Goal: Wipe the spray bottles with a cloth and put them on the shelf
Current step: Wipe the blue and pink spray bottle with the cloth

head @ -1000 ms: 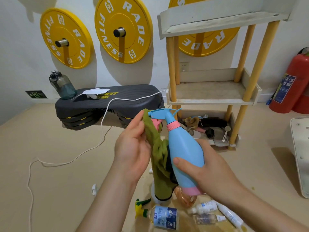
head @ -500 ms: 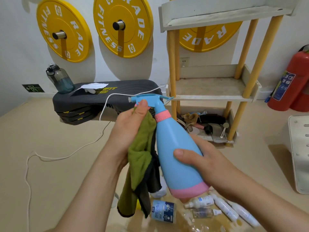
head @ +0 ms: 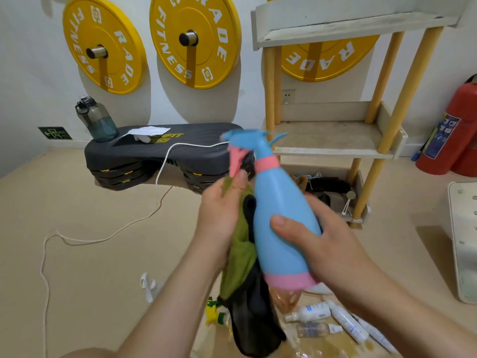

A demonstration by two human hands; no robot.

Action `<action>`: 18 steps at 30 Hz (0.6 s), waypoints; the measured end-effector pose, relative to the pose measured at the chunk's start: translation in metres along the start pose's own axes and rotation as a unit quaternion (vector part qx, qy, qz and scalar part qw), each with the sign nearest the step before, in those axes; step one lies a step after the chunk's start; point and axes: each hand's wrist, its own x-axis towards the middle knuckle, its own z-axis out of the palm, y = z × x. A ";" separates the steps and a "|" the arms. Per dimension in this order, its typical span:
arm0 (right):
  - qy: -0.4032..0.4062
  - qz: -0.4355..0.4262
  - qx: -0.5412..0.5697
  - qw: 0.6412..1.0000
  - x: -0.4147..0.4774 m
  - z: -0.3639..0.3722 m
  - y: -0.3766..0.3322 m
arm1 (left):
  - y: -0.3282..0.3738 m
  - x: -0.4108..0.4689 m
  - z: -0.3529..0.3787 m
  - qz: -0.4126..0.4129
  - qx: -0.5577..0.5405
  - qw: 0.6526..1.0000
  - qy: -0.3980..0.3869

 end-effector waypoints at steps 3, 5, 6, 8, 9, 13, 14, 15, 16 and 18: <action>0.055 -0.001 0.064 0.996 0.008 -0.005 -0.006 | -0.006 -0.012 0.016 0.000 -0.025 0.999 0.033; 0.018 0.024 0.074 0.997 0.010 -0.011 -0.010 | 0.006 -0.005 0.015 -0.001 -0.096 0.993 0.073; -0.006 0.036 0.063 0.997 0.009 -0.011 -0.010 | 0.015 -0.001 0.012 -0.010 -0.142 0.983 0.112; -0.044 0.062 0.056 0.996 0.005 -0.002 -0.004 | 0.028 0.005 0.004 -0.009 -0.221 0.958 0.185; -0.059 0.078 0.068 0.993 0.004 0.004 0.000 | 0.032 0.008 -0.001 0.004 -0.248 0.946 0.207; -0.052 0.111 0.081 0.989 0.005 0.019 0.012 | 0.032 0.013 0.001 0.075 -0.279 0.940 0.180; -0.036 0.099 0.075 0.992 0.007 0.018 0.014 | 0.029 0.014 0.005 0.077 -0.263 0.948 0.161; -0.018 0.082 0.065 0.994 0.008 0.017 0.014 | 0.028 0.012 0.010 0.073 -0.246 0.957 0.136; -0.001 0.068 0.061 0.996 0.010 0.016 0.013 | 0.027 0.009 0.015 0.074 -0.221 0.966 0.110; 0.021 0.054 0.084 0.995 0.012 0.013 0.012 | 0.025 0.001 0.022 0.114 -0.107 0.985 0.067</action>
